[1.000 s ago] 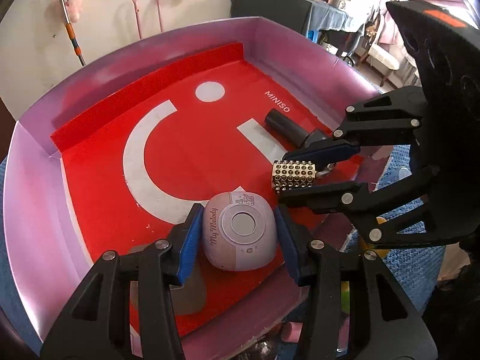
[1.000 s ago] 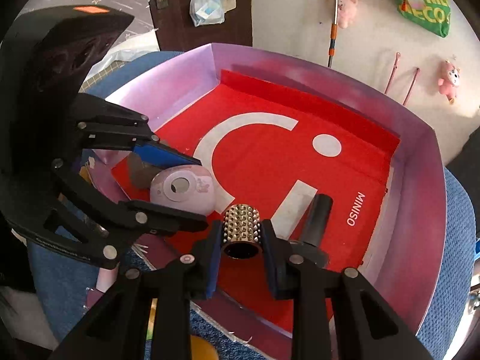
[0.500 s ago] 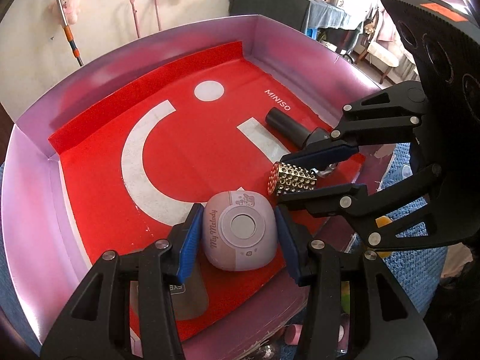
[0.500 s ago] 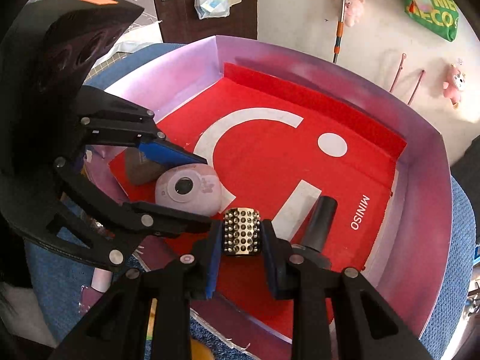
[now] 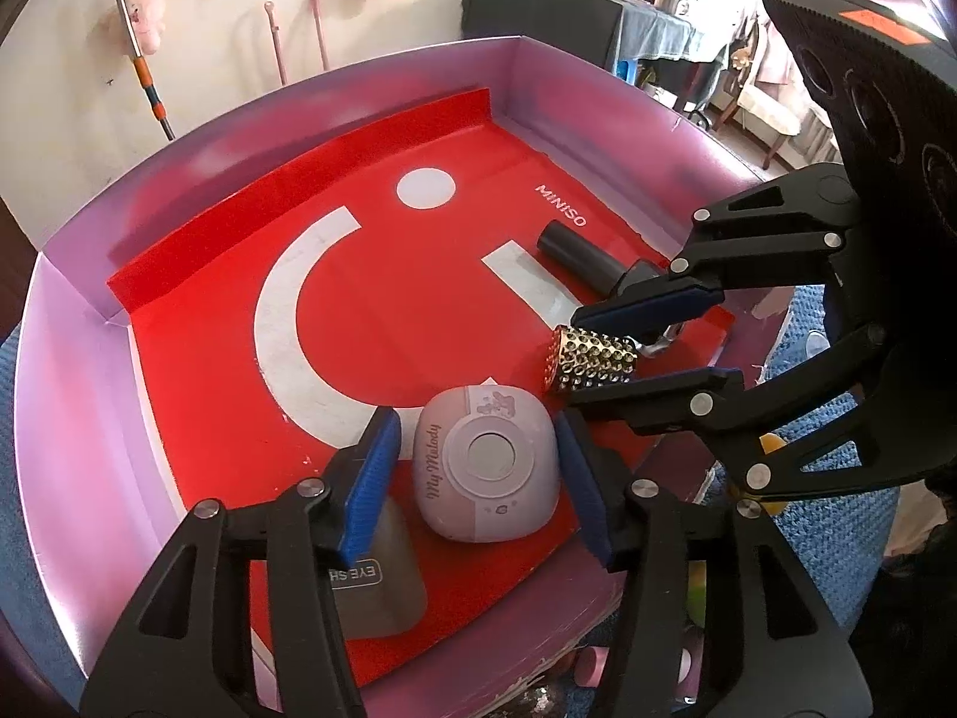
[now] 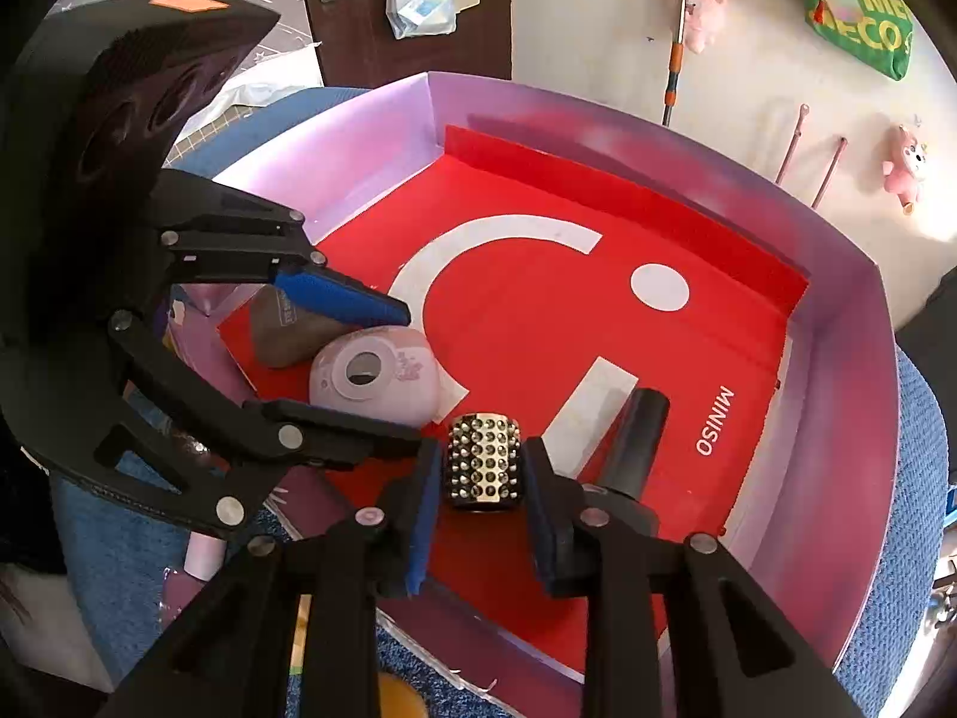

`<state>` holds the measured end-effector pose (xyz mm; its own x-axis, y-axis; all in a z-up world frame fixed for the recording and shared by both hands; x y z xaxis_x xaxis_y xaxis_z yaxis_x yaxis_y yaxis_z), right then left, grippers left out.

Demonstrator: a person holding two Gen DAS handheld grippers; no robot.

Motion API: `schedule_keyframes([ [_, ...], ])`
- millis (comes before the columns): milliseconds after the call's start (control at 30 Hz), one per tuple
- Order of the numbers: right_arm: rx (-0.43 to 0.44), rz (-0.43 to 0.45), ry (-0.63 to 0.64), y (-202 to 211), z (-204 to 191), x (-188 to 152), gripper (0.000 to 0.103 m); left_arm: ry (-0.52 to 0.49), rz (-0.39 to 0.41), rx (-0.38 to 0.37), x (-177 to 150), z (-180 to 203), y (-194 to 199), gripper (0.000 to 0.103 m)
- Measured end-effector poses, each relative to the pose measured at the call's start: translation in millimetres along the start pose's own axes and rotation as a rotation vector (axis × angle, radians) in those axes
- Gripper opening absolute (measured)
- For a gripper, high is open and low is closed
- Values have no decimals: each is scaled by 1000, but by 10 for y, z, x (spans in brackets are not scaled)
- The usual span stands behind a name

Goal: Organize rigid objects
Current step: 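Carry the pink compact into the box with the left tool while the right tool carries the cylinder, then open both tools to release the pink compact and studded cylinder in the box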

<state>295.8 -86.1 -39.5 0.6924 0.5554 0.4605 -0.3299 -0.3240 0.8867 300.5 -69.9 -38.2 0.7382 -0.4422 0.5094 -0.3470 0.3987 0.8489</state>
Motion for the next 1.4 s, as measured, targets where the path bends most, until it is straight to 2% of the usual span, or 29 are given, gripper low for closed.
schedule_keyframes([
  [333, -7, 16, -12, 115, 28, -1, 37, 23, 43, 4, 50, -35, 138, 63],
  [533, -21, 54, -28, 334, 22, 1, 42, 51, 76, 15, 27, -35, 296, 63],
  [600, -23, 68, -35, 411, 15, 12, 47, 66, 95, 13, 16, -29, 379, 64],
  [700, -40, 102, -50, 596, -1, 2, 54, 100, 133, 7, -15, -25, 546, 76],
  [833, -55, 154, -83, 855, -52, 7, 62, 153, 200, -24, -70, 24, 806, 77],
  [900, -65, 185, -97, 993, -90, -12, 71, 168, 241, -15, -105, 46, 949, 77],
  [967, -72, 214, -114, 1118, -143, -28, 75, 176, 285, -2, -140, 73, 1085, 80],
  [1033, -87, 245, -134, 1258, -201, -56, 80, 178, 341, 30, -189, 104, 1237, 88],
  [1133, -134, 287, -145, 1416, -276, -105, 88, 168, 412, 76, -256, 158, 1423, 92],
  [1267, -202, 358, -184, 1647, -420, -231, 100, 180, 482, 137, -394, 225, 1583, 93],
  [1400, -274, 414, -230, 1786, -536, -369, 102, 198, 538, 208, -585, 272, 1671, 93],
])
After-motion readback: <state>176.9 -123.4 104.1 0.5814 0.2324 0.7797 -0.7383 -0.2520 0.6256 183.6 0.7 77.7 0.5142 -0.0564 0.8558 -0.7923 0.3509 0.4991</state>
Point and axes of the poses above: each gripper's, at about its wrist camera, not at the fingertips, and y roughly against the way its jaws point, z to its right, x to its top, the point moved 10 cm from there along -y, roughly the way its jaws point, and after that the axes turned 3 degrees about -x, right-handed, at the moved point
